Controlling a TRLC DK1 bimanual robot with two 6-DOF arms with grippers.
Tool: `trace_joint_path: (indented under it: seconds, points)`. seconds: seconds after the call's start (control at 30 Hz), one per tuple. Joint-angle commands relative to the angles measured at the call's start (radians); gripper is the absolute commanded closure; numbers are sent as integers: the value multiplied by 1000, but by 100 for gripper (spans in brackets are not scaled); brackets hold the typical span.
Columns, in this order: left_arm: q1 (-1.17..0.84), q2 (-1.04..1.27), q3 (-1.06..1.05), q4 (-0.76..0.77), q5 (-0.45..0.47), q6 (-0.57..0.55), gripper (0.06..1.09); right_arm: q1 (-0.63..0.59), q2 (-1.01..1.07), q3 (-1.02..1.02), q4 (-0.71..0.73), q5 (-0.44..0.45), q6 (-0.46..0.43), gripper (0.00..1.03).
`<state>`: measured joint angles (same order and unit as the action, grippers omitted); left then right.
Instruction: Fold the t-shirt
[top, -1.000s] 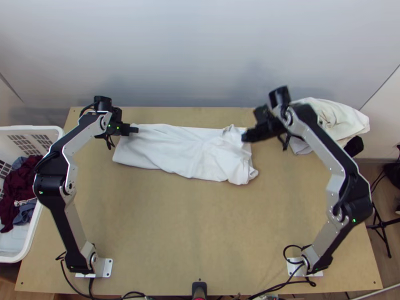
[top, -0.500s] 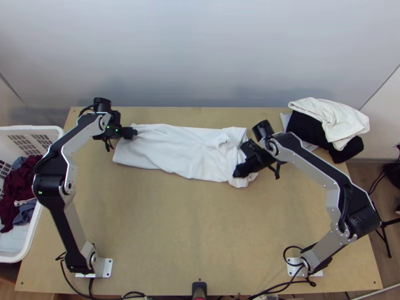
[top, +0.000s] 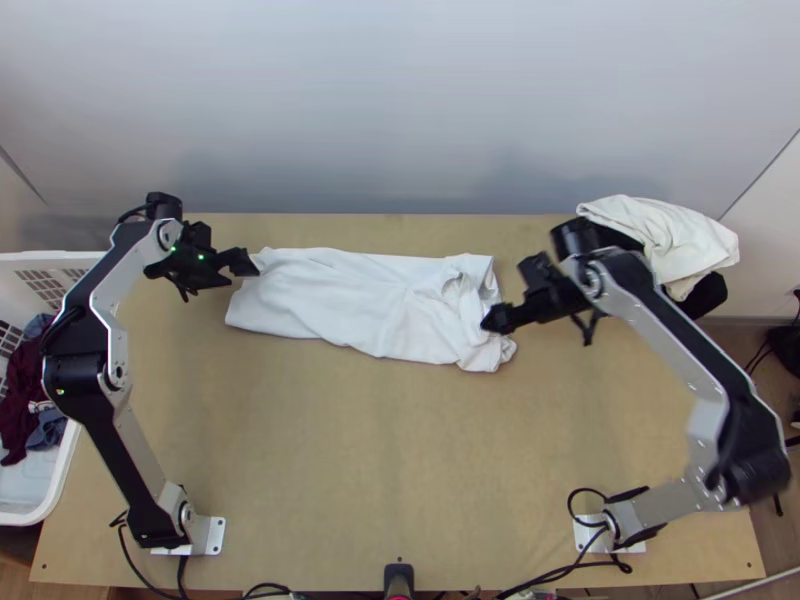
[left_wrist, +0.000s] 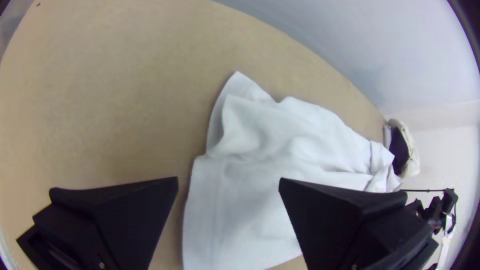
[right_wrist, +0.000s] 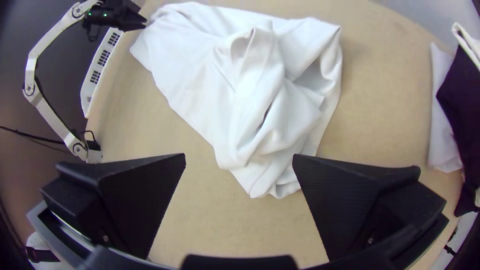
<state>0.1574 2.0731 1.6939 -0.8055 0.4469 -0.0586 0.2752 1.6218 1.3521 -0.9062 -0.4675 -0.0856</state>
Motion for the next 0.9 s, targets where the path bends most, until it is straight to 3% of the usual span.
trace_joint_path:
  seconds: [0.0, 0.3, 0.63, 0.87]
  points:
    - [37, 13, 18, -44, 190, -55, 11, -18, -135, 38, -45, -3, 20, 3]
    - [-30, 79, 49, -31, 219, -81, 11, 25, -174, 45, -83, -5, 72, 3]
    - [-24, 101, 55, 15, 161, -67, 11, 52, -203, 68, -108, -19, 106, 3]
    - [14, 91, 52, 12, 104, 6, 11, 73, -183, 59, -108, -19, 115, 3]
